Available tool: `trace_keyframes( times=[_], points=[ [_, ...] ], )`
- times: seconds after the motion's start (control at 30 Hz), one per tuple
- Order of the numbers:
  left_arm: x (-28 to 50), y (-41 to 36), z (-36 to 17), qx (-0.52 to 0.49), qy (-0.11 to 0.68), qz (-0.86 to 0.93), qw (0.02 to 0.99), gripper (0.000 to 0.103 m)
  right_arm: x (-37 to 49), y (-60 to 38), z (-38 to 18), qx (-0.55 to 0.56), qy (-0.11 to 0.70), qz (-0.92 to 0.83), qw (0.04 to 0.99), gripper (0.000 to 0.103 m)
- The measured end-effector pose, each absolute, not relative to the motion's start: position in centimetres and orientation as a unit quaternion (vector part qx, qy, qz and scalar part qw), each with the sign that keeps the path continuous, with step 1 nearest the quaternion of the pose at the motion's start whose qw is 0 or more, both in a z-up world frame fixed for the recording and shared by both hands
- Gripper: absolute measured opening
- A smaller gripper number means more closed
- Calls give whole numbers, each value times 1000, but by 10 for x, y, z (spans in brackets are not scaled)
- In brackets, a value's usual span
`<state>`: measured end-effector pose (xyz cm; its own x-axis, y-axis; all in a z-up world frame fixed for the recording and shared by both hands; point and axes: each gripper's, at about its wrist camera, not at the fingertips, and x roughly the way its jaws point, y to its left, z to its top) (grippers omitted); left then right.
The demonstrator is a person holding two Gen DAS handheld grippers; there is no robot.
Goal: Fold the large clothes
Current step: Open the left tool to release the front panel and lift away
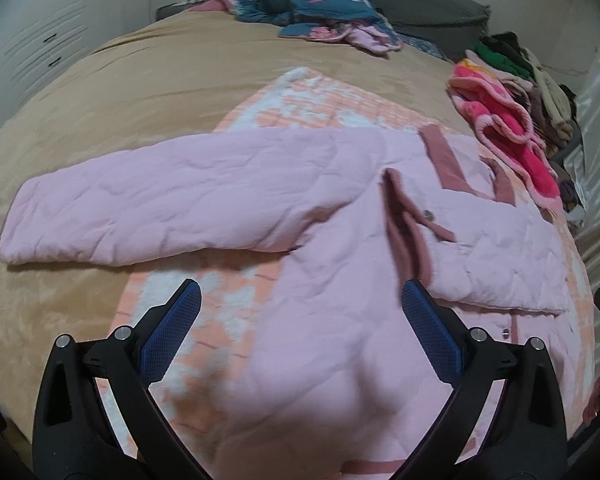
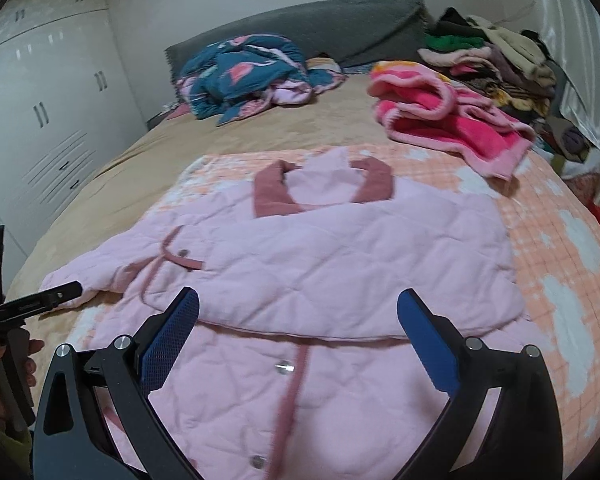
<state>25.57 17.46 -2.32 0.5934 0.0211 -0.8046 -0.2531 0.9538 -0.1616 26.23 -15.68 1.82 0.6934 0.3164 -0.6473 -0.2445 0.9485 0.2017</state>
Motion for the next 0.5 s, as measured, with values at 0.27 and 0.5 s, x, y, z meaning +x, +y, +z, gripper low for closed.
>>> trace_keyframes(
  times=[0.27,0.5],
  points=[
    [239,214,-26,-149,439,109,879,94,262,-103,28,24,358,197,913,99],
    [227,243,-30,-161,439,123,875,94,261,-62,35,6,356,227,907,99]
  ],
)
